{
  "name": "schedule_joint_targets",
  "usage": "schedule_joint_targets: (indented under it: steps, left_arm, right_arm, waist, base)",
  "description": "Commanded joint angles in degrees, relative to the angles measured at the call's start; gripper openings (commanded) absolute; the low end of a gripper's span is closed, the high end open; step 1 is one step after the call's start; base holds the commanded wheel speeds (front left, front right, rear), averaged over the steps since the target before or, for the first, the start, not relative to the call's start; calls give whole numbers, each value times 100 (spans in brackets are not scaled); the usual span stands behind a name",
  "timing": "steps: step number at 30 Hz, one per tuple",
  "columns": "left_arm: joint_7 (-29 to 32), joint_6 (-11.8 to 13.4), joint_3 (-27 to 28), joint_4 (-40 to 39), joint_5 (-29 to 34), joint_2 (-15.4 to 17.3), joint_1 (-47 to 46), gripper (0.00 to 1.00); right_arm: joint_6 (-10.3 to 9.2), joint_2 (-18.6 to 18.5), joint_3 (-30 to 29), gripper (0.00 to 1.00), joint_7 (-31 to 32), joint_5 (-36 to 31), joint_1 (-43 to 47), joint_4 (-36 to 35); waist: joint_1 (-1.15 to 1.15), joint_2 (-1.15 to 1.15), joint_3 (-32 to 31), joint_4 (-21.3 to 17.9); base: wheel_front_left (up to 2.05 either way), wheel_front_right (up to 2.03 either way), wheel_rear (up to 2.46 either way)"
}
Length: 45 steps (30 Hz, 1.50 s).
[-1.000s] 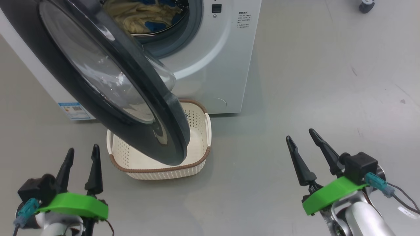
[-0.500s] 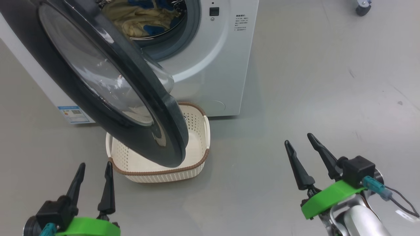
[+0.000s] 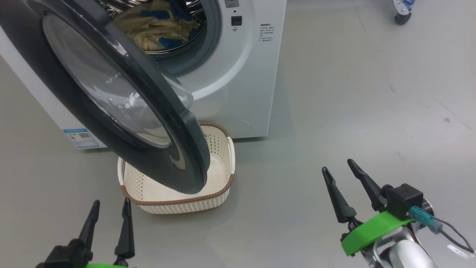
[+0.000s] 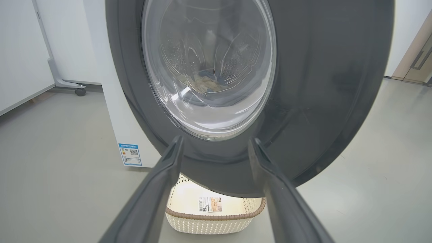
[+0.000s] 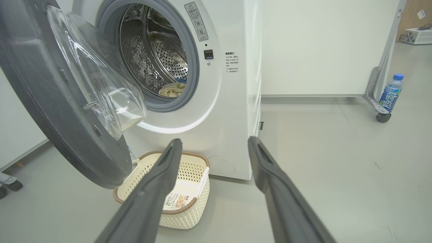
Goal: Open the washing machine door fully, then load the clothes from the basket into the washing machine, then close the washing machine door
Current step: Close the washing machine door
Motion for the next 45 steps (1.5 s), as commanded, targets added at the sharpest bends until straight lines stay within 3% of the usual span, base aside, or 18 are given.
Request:
schedule_joint_targets:
  steps: [1, 12, 13, 15, 23, 31, 45]
  left_arm:
    - [-63, 2, 237, -235, -15, 15, -130, 100]
    - [-63, 2, 238, -295, 13, 19, -168, 100]
    - [-63, 2, 243, -292, 15, 20, -171, 100]
    - [-63, 2, 250, -293, 19, 22, -179, 100]
    - [-63, 2, 308, -328, 45, 13, -222, 100]
    - [-63, 2, 349, -358, 61, -19, -274, 100]
    - [-63, 2, 322, -334, 55, -73, -329, 100]
  right_arm:
    - [21, -45, 83, 100, -38, 25, -105, -173]
    - [21, -25, 2, 100, -38, -1, -91, -143]
    - [21, -24, -10, 81, -38, -2, -89, -136]
    - [21, -23, -44, 2, -38, -18, -87, -105]
    - [21, -12, 0, 0, -38, -11, -272, 10]
    - [21, 4, 259, 0, -38, -17, -904, -316]
    - [21, 201, 1252, 0, -38, 108, -2164, -1197]
  waist:
    - [0, 0, 6, 3]
    - [0, 0, 39, 2]
    - [0, 0, 43, 1]
    - [0, 0, 56, 0]
    - [0, 0, 151, 18]
    - [0, 0, 228, 120]
    - [0, 0, 179, 367]
  base:
    - [0, 0, 0]
    - [0, 0, 0]
    - [0, 0, 0]
    - [0, 0, 0]
    - [0, 0, 0]
    - [0, 0, 0]
    - [0, 0, 0]
